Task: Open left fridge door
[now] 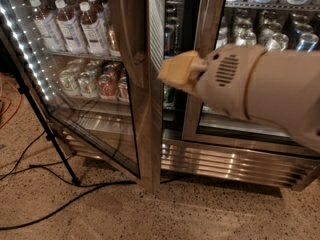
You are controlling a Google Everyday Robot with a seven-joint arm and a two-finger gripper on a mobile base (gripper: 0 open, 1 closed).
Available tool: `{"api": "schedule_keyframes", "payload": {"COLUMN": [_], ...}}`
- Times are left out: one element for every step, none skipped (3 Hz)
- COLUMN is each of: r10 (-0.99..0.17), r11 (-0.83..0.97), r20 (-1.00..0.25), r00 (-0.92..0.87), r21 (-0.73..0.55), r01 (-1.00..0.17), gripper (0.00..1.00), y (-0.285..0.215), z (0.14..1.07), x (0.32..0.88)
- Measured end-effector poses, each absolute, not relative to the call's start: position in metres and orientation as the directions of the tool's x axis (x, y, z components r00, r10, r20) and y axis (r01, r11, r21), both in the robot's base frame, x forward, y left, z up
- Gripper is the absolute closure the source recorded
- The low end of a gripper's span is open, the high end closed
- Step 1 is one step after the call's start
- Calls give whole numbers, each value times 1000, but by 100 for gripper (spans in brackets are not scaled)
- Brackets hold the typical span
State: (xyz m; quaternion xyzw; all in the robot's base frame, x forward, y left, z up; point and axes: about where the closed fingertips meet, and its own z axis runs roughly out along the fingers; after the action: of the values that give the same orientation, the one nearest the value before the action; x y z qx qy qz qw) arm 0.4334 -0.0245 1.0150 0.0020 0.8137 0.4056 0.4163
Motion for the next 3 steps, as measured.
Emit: {"api": "schedule_keyframes", "payload": {"r10": [335,347,372], "r11": [673,695,735], "r20": [-676,-700,-738], "r00": [-656,-625,-562], "r21": [659,639,605], "r01": [-336,-330,-308], "gripper": [100,100,100], "y": [-21,-28,-43], "z": [1014,1018,1026], "x": [430,441,466]}}
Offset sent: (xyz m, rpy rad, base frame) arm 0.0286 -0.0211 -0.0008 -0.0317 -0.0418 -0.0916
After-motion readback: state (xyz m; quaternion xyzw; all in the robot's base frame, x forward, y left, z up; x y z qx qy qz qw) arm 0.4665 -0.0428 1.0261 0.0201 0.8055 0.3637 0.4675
